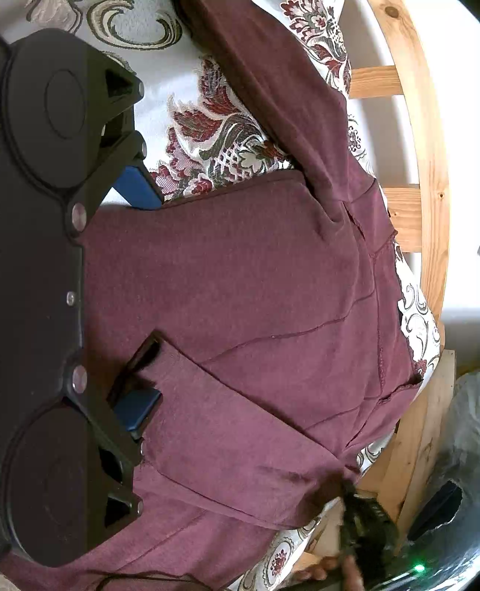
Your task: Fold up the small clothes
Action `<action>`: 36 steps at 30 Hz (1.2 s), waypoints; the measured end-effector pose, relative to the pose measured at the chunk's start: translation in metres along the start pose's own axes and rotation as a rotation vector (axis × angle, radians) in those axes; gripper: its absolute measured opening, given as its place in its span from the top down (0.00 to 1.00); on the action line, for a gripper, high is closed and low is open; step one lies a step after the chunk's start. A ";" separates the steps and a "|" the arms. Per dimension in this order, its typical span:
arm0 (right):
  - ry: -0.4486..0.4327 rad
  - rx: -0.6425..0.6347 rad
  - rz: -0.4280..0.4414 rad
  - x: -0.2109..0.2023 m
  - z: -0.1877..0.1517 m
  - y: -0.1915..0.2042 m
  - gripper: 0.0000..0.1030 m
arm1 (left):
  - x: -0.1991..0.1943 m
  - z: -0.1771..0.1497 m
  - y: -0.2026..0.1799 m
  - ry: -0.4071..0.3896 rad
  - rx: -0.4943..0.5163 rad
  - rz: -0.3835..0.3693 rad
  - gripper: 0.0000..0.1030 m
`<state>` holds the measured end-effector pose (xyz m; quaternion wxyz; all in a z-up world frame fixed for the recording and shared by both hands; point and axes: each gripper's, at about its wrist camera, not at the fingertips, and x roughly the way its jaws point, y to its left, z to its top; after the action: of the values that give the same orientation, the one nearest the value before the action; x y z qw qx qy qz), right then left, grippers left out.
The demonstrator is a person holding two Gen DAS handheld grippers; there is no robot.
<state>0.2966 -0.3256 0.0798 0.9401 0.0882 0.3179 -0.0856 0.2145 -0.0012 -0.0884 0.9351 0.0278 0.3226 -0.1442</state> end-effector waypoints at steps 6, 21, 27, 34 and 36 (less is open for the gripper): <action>-0.072 -0.257 -0.069 -0.007 0.008 0.028 0.94 | 0.001 -0.002 -0.007 -0.008 0.025 0.025 0.00; 0.070 -0.268 -0.141 -0.019 -0.066 0.016 0.27 | 0.001 -0.002 -0.006 -0.004 0.012 0.020 0.00; -0.007 -0.141 -0.103 -0.050 -0.070 0.026 0.07 | -0.011 0.002 -0.004 -0.046 -0.038 0.079 0.00; -0.035 -0.102 0.108 -0.115 -0.097 0.069 0.00 | -0.047 0.014 -0.007 -0.185 -0.055 0.215 0.00; -0.035 -0.118 0.161 -0.130 -0.111 0.082 0.00 | -0.057 0.018 -0.003 -0.166 -0.117 0.270 0.00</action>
<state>0.1473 -0.2081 0.0817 0.9529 0.0563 0.2980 0.0076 0.1814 0.0081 -0.0388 0.9694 0.0043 0.2454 -0.0002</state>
